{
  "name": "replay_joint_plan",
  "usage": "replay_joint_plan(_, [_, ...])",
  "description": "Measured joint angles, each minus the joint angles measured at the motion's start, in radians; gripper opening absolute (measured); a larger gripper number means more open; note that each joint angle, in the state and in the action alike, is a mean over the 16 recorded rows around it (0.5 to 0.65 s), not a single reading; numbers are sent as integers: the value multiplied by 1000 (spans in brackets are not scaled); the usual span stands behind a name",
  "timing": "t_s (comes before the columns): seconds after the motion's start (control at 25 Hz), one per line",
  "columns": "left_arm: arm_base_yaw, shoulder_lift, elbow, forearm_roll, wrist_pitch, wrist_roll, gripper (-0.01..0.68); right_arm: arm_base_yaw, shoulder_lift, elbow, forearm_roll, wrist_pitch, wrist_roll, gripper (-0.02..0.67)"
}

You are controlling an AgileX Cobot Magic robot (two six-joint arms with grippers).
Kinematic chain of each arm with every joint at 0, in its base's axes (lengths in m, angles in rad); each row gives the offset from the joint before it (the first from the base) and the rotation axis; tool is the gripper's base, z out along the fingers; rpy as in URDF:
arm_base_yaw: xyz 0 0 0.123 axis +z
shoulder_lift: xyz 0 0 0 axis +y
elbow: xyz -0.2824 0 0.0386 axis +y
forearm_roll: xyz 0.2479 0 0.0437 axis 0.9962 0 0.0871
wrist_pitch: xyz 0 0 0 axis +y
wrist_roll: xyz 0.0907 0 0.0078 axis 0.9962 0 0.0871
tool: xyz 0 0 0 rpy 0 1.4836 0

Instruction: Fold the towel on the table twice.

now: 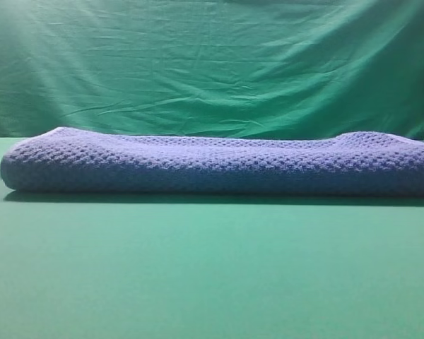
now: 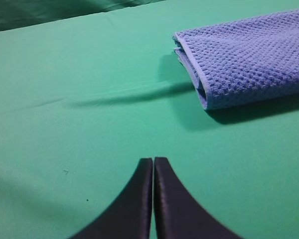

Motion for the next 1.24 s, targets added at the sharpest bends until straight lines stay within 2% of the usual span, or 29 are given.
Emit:
replay_joint_plan(0.48, [0,0,0,0,0,0,0,-51,0,0,0,4,1,0])
replay_joint_plan(1.24, [0,0,0,0,0,0,0,-54,0,0,0,4,1,0])
